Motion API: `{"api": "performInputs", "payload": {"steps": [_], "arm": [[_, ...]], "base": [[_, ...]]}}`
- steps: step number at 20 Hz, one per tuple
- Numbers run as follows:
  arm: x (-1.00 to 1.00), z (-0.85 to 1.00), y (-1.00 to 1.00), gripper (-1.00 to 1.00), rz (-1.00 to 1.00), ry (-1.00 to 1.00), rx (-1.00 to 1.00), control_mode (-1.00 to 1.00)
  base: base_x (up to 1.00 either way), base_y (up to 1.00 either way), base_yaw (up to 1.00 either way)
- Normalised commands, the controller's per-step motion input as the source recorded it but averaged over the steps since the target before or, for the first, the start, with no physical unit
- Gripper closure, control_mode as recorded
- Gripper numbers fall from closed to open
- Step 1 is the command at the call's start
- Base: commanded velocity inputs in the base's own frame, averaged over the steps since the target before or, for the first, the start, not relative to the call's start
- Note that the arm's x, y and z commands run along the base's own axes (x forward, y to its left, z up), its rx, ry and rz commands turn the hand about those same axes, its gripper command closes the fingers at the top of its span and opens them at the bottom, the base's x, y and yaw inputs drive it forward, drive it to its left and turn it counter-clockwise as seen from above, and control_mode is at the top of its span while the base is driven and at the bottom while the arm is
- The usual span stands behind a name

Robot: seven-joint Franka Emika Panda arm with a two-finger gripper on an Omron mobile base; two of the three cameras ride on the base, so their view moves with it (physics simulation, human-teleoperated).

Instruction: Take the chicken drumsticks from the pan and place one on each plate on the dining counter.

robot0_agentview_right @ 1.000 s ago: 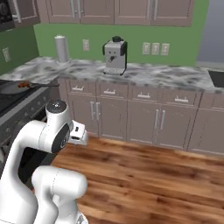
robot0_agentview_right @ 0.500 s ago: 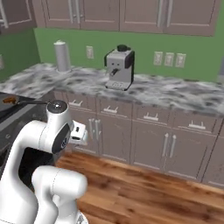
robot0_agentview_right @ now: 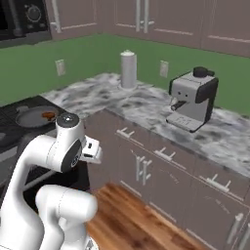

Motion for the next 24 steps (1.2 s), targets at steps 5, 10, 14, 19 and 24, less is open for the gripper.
{"api": "performInputs", "payload": {"steps": [5, 10, 14, 19, 24], "arm": [[0.00, 0.00, 0.00, -1.00, 0.00, 0.00, 0.00, 1.00], [0.00, 0.00, 0.00, -1.00, 0.00, 0.00, 0.00, 1.00], [0.00, 0.00, 0.00, -1.00, 0.00, 0.00, 0.00, 1.00], [0.00, 0.00, 0.00, -1.00, 0.00, 0.00, 0.00, 1.00], [0.00, 0.00, 0.00, -1.00, 0.00, 0.00, 0.00, 1.00]], "base": [[0.69, -0.05, 0.80], [0.54, -0.09, 0.88], [0.37, -0.14, 0.80], [0.54, -0.15, 0.42], [0.60, -0.25, 0.03]]}}
